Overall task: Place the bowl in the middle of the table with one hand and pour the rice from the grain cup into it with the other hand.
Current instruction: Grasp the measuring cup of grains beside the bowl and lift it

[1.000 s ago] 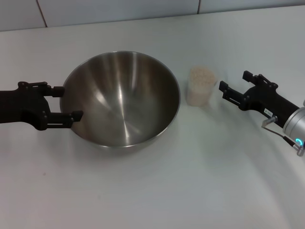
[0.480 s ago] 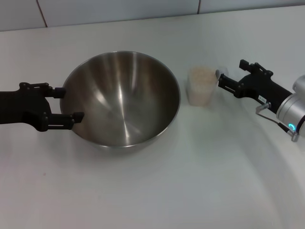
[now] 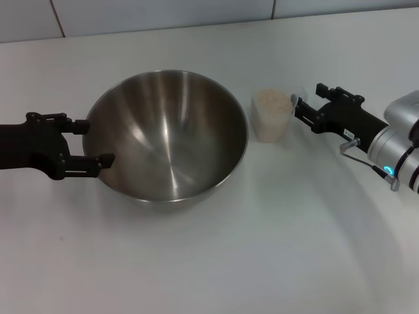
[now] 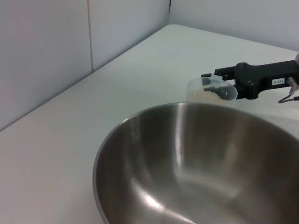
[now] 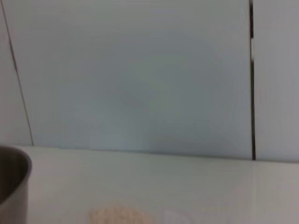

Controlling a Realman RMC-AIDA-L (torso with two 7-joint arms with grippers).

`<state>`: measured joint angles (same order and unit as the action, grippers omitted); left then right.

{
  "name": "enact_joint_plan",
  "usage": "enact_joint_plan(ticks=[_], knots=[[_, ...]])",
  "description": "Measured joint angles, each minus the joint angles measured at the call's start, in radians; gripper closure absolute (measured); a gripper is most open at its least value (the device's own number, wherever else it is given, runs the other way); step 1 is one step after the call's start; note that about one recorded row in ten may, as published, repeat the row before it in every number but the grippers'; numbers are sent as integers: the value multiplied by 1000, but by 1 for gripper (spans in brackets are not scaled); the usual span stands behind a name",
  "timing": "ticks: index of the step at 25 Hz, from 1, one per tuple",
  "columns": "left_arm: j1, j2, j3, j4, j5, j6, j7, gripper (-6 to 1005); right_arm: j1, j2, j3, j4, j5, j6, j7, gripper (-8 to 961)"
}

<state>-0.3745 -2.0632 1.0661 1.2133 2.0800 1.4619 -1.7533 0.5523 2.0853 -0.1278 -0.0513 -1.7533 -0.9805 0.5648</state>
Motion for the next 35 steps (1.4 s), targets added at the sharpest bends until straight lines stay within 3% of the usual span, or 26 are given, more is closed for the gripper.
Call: enact_joint_plan(ticks=[10,15,21,28,35], knots=[[-4,2,9,0,2,0,6,183,12,2,26,37,3,13,-79,526],[-4,2,11,0,2,1,6,183,12,2,27,38,3,11,-80,764],[-4,2,11,0,2,5,6,184,10,2,27,39,3,7,-84,949],[-6,0,11,11,1,23,6,184,5,2,27,38,16,-21,-94,949],[-12,0,11,23,-4,26,5,184,-24,2,27,39,69,-145,-130,949]])
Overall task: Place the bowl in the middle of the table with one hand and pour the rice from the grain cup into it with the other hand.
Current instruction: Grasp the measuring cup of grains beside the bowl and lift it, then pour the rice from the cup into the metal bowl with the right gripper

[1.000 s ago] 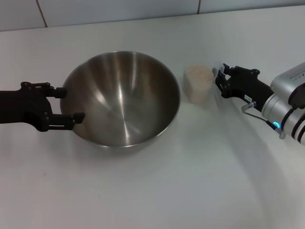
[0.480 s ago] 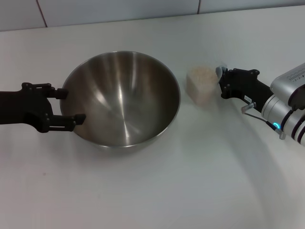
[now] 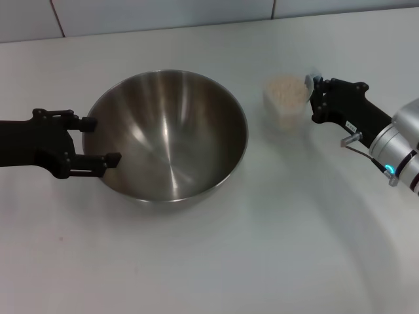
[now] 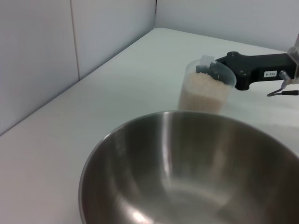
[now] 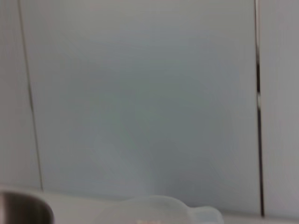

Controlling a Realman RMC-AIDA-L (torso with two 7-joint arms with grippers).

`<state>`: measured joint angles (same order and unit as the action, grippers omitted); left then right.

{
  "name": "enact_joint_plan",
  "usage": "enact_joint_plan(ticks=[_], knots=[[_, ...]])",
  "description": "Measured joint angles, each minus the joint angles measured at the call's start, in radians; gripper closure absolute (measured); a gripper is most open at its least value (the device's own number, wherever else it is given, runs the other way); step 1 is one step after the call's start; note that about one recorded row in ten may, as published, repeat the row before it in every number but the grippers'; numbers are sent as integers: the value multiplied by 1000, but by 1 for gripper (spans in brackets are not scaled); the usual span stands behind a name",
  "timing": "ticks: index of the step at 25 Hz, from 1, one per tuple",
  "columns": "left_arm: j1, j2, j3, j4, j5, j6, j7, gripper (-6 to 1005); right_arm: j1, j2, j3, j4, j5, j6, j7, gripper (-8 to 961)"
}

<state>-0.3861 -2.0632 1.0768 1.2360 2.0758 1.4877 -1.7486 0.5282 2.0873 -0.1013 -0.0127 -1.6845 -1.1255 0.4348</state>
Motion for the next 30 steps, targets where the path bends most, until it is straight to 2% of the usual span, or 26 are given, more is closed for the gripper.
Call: enact_joint_plan(ticks=[7,11,15,20,26,30], knots=[[-9,-2,4,12,-2,6,-5,185,6,-1,11,-3,37,-213,-93,949],[-9,-2,19,32,-2,7,-10,185,62,-2,11,9,39,-246,-194,949],[-9,-3,38,65,-3,15,-17,185,118,0,10,80,39,-244,-396,949],[-11,-5,38,76,-4,16,-27,185,155,0,15,202,39,-228,-825,949],[-13,-4,38,79,-4,16,-28,185,140,3,74,353,31,-231,-1462,949],[-18,-3,38,79,-4,12,-28,185,126,5,69,404,19,-251,-1782,950]])
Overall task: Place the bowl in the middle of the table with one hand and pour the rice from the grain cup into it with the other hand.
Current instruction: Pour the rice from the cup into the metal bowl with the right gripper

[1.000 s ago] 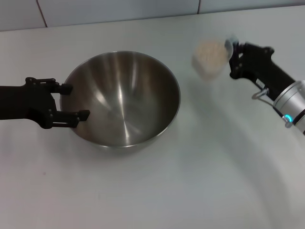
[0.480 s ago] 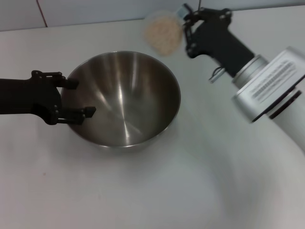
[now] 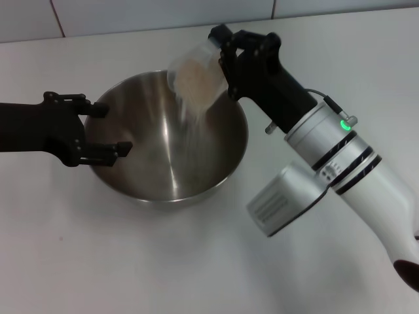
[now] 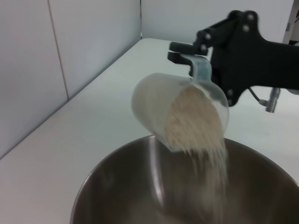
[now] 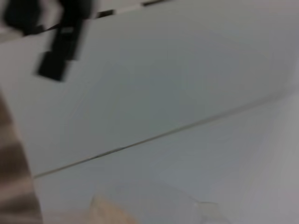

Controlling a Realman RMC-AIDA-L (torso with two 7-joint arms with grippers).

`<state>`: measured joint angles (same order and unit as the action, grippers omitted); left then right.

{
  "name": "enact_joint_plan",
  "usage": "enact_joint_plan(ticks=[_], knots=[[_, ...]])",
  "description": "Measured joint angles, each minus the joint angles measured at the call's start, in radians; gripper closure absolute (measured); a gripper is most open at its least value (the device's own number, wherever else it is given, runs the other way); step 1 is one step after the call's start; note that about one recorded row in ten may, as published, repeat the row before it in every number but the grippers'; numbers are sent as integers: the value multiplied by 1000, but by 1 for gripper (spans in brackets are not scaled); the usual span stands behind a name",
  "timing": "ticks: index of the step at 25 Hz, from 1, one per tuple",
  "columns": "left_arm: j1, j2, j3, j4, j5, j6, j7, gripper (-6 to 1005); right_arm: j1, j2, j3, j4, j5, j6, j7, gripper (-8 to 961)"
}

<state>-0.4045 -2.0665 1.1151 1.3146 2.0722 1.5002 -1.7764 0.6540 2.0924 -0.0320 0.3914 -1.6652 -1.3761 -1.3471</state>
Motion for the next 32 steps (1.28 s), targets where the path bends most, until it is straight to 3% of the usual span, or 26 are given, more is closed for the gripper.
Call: enact_joint_plan(ticks=[8,27,32], knots=[[-8,0,1,0,0,-2,0,186,-24,0,7,11,-145,-26,-305,950],[-13,-1,6,-3,3,3,-3,186,-31,0,21,51,-147,35,-1067,950],[-16,-1,14,-5,6,3,-3,186,-30,0,30,63,-164,53,-1157,950]])
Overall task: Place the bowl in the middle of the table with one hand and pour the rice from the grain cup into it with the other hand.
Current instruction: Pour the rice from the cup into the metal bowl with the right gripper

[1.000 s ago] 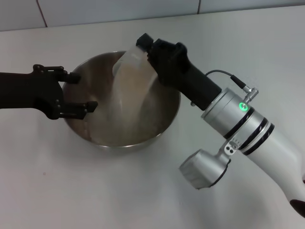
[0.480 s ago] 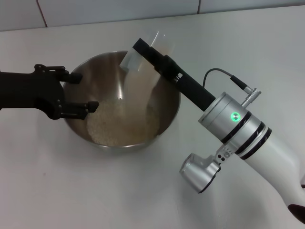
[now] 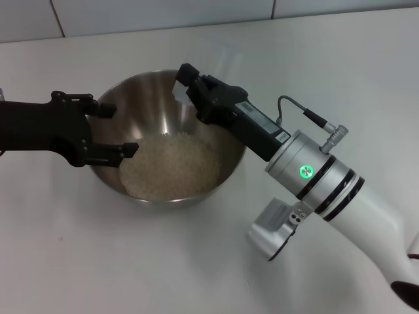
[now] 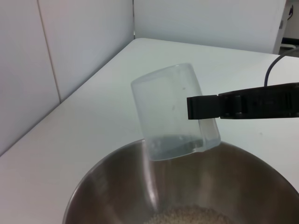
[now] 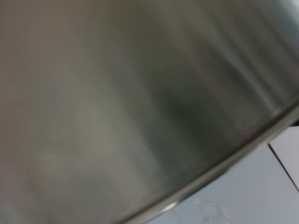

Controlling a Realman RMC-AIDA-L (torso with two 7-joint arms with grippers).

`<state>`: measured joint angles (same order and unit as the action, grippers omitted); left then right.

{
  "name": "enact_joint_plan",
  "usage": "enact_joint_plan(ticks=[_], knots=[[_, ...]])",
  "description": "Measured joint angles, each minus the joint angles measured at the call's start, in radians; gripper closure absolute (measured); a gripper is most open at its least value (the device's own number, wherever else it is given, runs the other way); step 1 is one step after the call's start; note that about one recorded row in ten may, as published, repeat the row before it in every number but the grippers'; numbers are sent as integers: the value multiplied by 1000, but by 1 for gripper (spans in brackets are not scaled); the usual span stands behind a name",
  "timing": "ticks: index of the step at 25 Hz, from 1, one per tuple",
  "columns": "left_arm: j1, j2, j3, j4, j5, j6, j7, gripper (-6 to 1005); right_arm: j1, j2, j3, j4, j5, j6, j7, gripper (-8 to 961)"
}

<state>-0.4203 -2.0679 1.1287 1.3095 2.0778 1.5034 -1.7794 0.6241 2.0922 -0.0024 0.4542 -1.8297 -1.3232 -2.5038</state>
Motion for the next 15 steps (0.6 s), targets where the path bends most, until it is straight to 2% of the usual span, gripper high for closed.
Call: enact_joint_plan(ticks=[4,9,12,15], knots=[[0,0,0,-1,-1,0,0,186,-27,0,85,92,-4,5,101,950],[2,0,0,0,-3,0,0,186,-91,0,223,208,-3,27,466,950],[4,0,0,0,-3,-2,0,186,-132,0,280,248,-2,34,750,949],[3,0,0,-2,-3,-5,0,186,-155,0,314,237,-3,23,1165,949]])
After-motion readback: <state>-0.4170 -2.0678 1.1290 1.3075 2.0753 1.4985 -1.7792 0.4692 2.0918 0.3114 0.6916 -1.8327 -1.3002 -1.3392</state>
